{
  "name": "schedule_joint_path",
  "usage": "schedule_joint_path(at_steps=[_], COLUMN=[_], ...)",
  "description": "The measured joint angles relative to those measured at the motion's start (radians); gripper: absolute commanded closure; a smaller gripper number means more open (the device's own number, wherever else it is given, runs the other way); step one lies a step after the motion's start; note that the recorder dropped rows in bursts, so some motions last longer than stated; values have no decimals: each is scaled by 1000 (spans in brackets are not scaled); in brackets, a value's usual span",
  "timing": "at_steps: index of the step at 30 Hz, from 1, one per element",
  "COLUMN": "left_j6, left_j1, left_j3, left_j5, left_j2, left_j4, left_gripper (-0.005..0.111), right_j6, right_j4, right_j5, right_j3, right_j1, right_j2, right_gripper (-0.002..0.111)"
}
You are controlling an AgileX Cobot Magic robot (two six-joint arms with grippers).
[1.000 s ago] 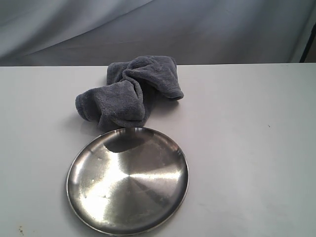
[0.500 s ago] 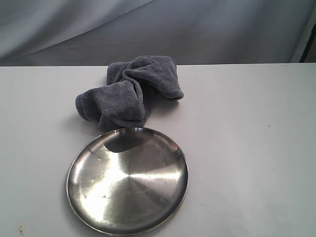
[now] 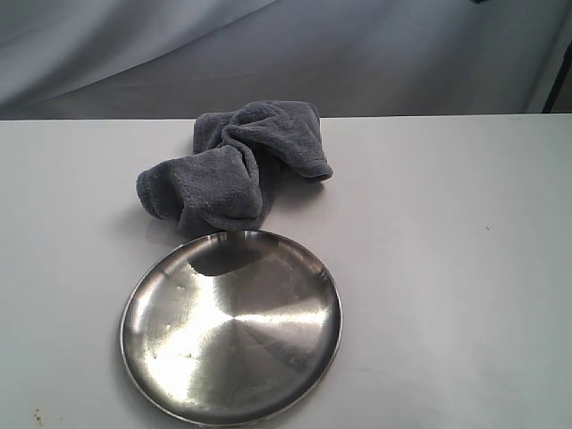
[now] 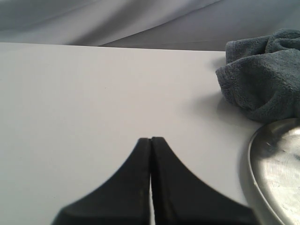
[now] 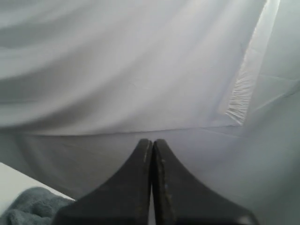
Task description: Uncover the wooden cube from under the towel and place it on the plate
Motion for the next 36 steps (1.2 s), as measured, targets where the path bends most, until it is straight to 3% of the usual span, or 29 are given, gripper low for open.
schedule_joint_path(at_steps=[2,5,14,19,25,31,36], left_j6=[0,0,0,0,0,0,0], left_j1=[0,0,0,0,0,0,0], left_j3=[0,0,0,0,0,0,0], left_j5=[0,0,0,0,0,0,0], left_j2=[0,0,0,0,0,0,0], left_j4=[0,0,0,0,0,0,0], left_gripper=[105,105,105,105,105,105,105], right_j6=[-188,-321,-272,-274,-393,-513,-733], right_j4=[149,296,366,370,378,563,772], right_j5=[44,68,193,477,732,893,1133], right_j3=[0,0,-27,-220,-451,-685,-829], right_j1=[45,102,148,170,267,324,327], right_j2=[0,0,9,103,285,483,639], right_gripper=[108,108,108,108,108,108,108])
